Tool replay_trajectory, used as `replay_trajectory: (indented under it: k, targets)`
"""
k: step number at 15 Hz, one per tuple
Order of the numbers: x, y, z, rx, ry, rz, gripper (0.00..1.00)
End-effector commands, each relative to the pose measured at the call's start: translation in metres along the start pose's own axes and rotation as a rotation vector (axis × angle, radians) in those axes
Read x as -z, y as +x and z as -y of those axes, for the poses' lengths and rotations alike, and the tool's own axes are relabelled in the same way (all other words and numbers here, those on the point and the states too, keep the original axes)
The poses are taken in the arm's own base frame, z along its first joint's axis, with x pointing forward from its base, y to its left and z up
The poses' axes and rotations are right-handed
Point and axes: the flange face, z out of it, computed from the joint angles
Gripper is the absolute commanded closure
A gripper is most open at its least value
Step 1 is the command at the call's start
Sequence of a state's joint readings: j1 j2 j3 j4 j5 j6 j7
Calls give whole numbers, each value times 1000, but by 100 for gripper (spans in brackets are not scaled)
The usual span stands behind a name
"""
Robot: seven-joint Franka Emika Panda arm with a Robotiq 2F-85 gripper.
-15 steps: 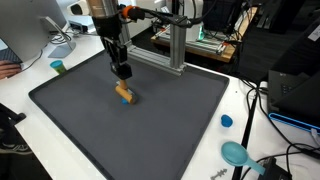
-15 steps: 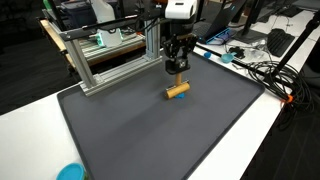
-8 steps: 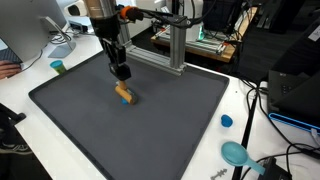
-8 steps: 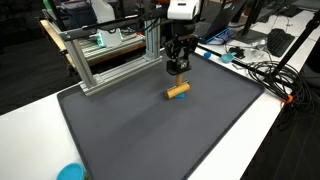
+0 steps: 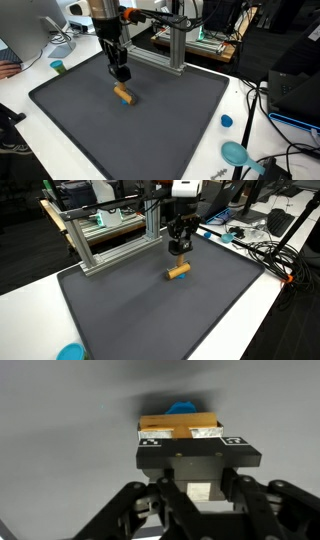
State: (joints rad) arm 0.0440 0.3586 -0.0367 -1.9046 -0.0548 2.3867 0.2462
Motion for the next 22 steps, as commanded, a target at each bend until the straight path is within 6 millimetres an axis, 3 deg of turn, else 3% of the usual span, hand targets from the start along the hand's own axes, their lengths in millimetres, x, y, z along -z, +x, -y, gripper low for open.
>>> replay_trajectory:
  k: [1, 6, 10, 13, 16, 22]
  targets:
    - [-22, -3, 12, 20, -45, -30, 79]
    - [-27, 0, 11, 14, -19, -37, 79]
    - [-17, 14, -11, -65, 71, -85, 79]
    - [-33, 20, -21, -97, 105, -91, 79]
    - [-17, 23, -23, -106, 114, -152, 79]
    - [22, 3, 5, -23, 69, -123, 79]
